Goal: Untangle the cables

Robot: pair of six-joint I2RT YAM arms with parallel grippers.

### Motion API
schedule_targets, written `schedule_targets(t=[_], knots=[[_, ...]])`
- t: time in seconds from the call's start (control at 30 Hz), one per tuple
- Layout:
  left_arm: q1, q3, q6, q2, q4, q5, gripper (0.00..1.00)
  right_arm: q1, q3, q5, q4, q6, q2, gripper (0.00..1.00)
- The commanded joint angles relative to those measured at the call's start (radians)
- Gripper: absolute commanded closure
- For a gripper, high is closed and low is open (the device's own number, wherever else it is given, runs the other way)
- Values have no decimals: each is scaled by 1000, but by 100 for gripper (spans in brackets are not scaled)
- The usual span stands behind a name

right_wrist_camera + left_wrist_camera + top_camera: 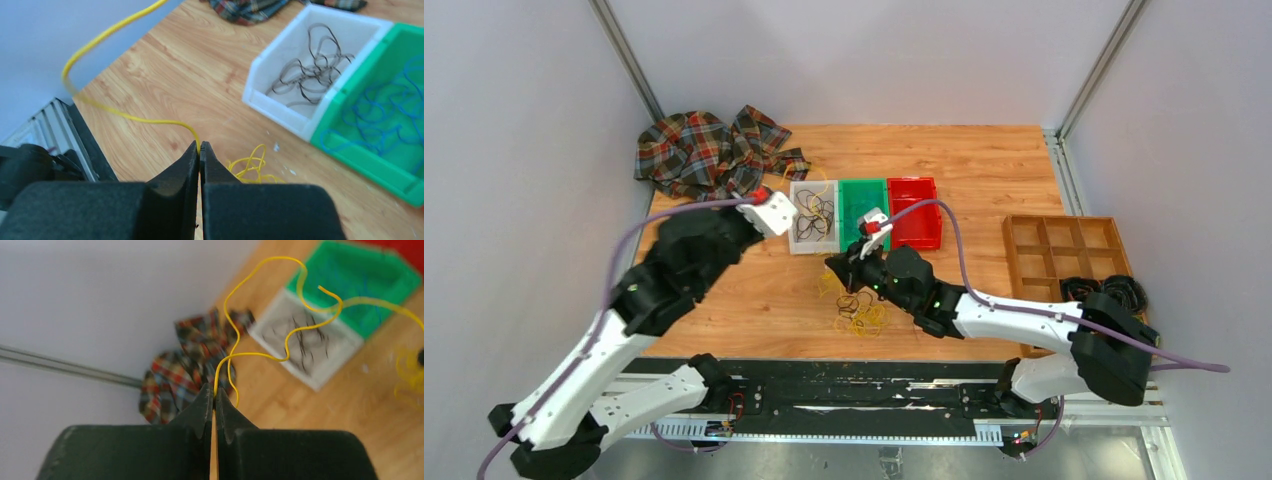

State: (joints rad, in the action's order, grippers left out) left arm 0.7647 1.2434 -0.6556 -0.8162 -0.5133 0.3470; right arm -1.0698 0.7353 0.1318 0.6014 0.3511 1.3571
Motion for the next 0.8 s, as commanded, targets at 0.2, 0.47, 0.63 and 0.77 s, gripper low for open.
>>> schedule_targets(t=[0.2,0.47,0.63,0.77], knots=[[-100,-454,-1,-28,-183,-247,65,13,-90,97,-140,8,-93,99],[-100,-450,-115,28,-182,-614,32,12,-44,58,-191,-7,-93,99],[-100,-434,-107,1,-91,-685,26,12,-45,0,-146,28,-89,99],[-99,-424,-125,-52,4,-653,26,11,-26,-63,-135,55,-76,99]])
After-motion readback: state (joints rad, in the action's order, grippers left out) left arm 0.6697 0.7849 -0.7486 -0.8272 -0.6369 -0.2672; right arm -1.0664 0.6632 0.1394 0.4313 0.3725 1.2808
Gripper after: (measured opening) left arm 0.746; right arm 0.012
